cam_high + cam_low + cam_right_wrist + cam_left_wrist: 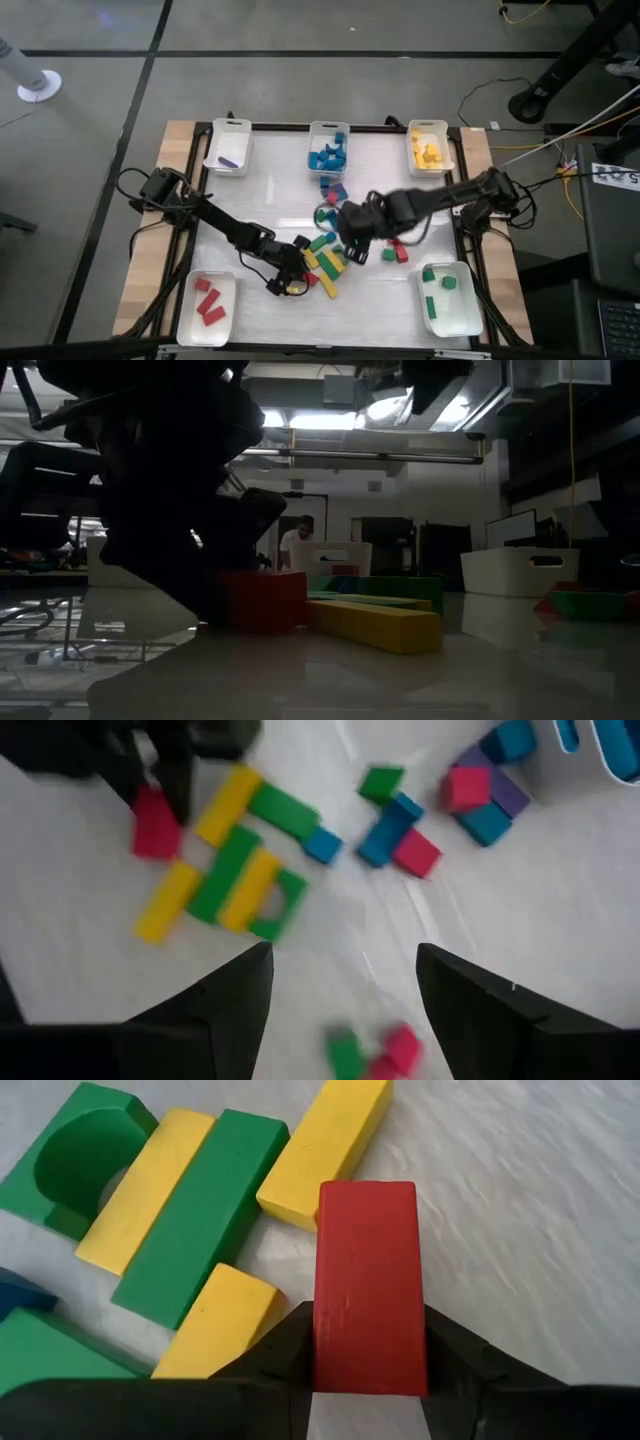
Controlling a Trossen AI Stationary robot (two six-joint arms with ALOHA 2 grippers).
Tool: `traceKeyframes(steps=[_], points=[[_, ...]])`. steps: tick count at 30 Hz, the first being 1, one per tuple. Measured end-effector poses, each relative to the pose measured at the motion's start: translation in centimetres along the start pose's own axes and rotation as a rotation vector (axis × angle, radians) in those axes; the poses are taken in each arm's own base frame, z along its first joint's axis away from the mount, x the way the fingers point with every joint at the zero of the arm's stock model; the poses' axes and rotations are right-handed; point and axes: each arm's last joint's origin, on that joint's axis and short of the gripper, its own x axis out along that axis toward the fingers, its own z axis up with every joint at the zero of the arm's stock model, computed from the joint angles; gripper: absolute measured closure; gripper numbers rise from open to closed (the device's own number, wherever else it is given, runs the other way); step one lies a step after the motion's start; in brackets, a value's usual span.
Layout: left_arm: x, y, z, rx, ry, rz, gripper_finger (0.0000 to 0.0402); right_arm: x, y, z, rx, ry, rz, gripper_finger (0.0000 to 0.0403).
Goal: Sort blocks
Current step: Put the red block into the bottom left white bin
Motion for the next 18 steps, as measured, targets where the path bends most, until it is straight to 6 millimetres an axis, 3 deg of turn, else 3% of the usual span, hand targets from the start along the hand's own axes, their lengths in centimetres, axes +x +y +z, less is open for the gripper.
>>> traceKeyframes(steps=[8,18], points=[[-1.1,-0.9,1.5,0.025,-0.046,-0.015,0.0283,3.3,3.3,-2.8,0.204,-0.111,-0.041,0.0155],[-6.6,-2.6,3.4,0.021,-0.070,-0.064,0.0283,9.1,3.1,-4.6,0.294,-0.136,0.012,0.0155]])
